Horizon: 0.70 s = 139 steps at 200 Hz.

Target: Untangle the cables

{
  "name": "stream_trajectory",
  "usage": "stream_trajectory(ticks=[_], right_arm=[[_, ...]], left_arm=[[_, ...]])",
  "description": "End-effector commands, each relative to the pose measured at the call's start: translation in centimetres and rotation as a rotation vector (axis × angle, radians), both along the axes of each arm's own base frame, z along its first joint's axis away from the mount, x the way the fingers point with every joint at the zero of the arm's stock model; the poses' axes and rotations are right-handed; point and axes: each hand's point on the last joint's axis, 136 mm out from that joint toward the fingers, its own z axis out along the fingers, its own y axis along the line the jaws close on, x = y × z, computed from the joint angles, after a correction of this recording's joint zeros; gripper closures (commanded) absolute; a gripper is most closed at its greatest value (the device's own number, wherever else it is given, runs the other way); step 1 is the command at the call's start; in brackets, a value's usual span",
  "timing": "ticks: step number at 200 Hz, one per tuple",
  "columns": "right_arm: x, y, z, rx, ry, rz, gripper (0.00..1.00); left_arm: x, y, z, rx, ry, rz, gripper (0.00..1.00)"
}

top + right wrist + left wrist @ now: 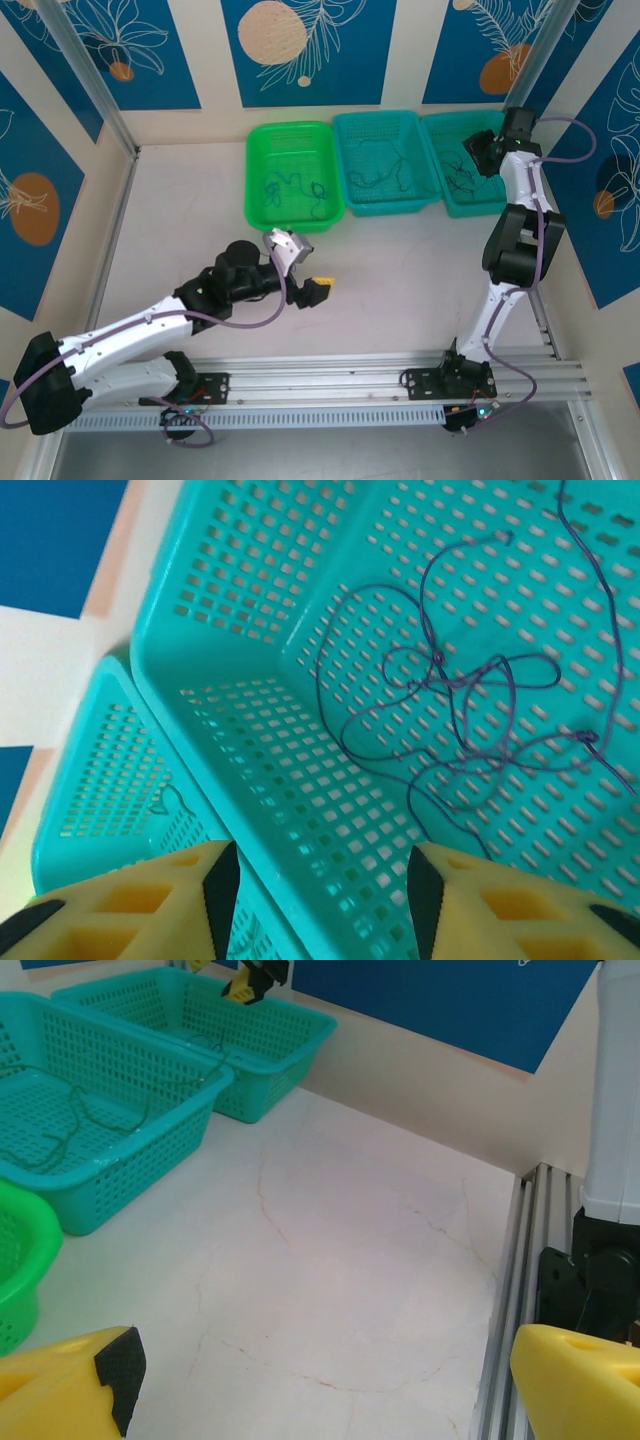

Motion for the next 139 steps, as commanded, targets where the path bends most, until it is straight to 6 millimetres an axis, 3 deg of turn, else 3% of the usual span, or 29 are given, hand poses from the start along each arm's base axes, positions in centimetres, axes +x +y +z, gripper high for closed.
stream_trajectory(ticks=[1, 44, 52, 54, 73, 96, 114, 139], right_arm=[[-1.5, 1.2, 3.6, -0.027, -0.037, 0.027, 0.49], [-7.3, 6.3, 6.5, 0.002, -0.144, 0.103, 0.49], [-8.8, 7.7, 8.0, -0.004, -0.189, 0.131, 0.48], [-9.1, 8.1, 7.3, 0.001, -0.177, 0.141, 0.49], [-12.6, 12.9, 8.7, -0.019, -0.235, 0.270, 0.49], [-17.0, 19.7, 8.5, -0.052, -0.253, 0.488, 0.48], [-20.4, 25.1, 7.7, -0.067, -0.252, 0.677, 0.49], [-24.6, 31.2, 5.2, -0.054, -0.184, 0.873, 0.48]], left_arm=[[0.2, 0.7, 0.0, 0.012, -0.028, 0.039, 0.06], [0.5, 1.7, 0.5, -0.008, -0.027, 0.092, 0.05], [0.6, 2.0, 0.4, -0.004, -0.025, 0.110, 0.05], [0.7, 2.1, 0.4, -0.001, -0.023, 0.116, 0.05], [1.4, 3.4, -0.1, 0.030, -0.013, 0.193, 0.06], [2.6, 5.7, -0.7, 0.068, -0.002, 0.326, 0.06], [3.3, 7.5, -1.3, 0.091, 0.009, 0.421, 0.06], [4.2, 9.9, -2.5, 0.112, 0.046, 0.532, 0.06]])
